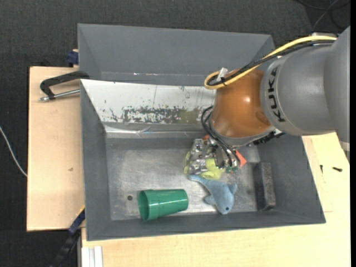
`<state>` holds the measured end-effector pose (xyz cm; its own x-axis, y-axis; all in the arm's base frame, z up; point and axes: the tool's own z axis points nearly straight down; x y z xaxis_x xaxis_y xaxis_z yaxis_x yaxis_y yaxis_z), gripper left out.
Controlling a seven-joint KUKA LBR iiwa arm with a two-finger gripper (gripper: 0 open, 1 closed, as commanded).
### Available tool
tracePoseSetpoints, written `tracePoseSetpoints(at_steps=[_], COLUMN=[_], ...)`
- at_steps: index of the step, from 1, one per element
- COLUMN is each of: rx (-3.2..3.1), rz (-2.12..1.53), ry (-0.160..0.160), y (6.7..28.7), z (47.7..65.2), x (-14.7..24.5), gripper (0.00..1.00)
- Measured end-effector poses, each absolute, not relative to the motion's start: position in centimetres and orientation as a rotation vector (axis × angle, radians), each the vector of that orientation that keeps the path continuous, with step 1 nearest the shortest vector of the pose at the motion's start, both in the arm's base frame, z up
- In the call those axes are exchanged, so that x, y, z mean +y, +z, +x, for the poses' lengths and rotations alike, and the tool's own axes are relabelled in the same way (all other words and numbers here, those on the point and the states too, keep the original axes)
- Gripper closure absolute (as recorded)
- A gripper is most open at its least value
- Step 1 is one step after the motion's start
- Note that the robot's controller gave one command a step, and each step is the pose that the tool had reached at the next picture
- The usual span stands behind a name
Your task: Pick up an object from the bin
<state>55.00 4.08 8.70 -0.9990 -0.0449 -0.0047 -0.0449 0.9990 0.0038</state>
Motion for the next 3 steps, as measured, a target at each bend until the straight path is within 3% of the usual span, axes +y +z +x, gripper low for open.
tracePoseSetpoints(at_steps=[2, 3], rx=[3.14, 3.13], rz=[0.036, 0.215], ry=[0.004, 0.003], y=[9.9, 21.5], z=[54.8, 55.8], x=[4.2, 2.6], gripper=[1.0, 1.0])
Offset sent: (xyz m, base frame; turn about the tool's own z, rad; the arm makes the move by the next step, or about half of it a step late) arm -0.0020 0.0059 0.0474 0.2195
